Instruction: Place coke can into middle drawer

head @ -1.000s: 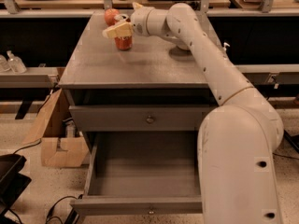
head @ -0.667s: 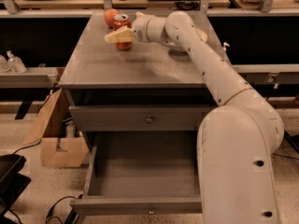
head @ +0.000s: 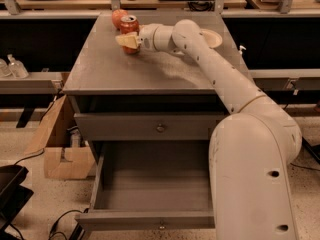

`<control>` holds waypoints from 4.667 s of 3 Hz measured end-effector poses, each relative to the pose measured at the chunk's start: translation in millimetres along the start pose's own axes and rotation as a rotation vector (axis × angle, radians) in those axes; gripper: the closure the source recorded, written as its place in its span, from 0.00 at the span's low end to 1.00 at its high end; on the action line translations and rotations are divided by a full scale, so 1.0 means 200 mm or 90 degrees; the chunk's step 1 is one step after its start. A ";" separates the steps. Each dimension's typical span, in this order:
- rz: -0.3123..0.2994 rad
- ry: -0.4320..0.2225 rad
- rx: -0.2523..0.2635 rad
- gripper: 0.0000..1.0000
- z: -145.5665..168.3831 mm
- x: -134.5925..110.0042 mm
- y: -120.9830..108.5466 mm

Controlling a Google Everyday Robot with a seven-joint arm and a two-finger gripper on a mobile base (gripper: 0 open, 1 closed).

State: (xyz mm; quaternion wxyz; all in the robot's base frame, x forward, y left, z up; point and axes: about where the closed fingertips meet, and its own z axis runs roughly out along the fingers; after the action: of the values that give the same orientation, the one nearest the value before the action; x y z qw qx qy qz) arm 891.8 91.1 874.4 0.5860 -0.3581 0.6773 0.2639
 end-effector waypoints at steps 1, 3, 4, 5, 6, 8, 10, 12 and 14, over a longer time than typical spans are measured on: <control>0.001 0.000 -0.002 0.68 0.01 0.00 0.01; 0.000 0.006 -0.010 1.00 0.06 -0.01 0.02; -0.021 0.018 -0.028 1.00 0.03 -0.10 0.11; -0.048 -0.009 -0.012 1.00 -0.21 -0.33 0.17; -0.067 -0.064 0.010 1.00 -0.56 -0.56 0.31; -0.058 -0.025 -0.150 1.00 -1.02 -0.21 0.97; -0.045 0.040 -0.177 1.00 -1.35 0.05 1.19; -0.016 0.034 -0.190 1.00 -1.21 0.28 1.25; 0.008 0.062 -0.243 1.00 -0.98 1.38 1.57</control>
Offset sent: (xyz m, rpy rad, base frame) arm -0.0003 0.0023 -0.0010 0.0002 0.0016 0.0027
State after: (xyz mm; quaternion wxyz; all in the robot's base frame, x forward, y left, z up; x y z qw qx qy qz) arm 508.1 80.6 616.7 0.4723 -0.4710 0.6448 0.3733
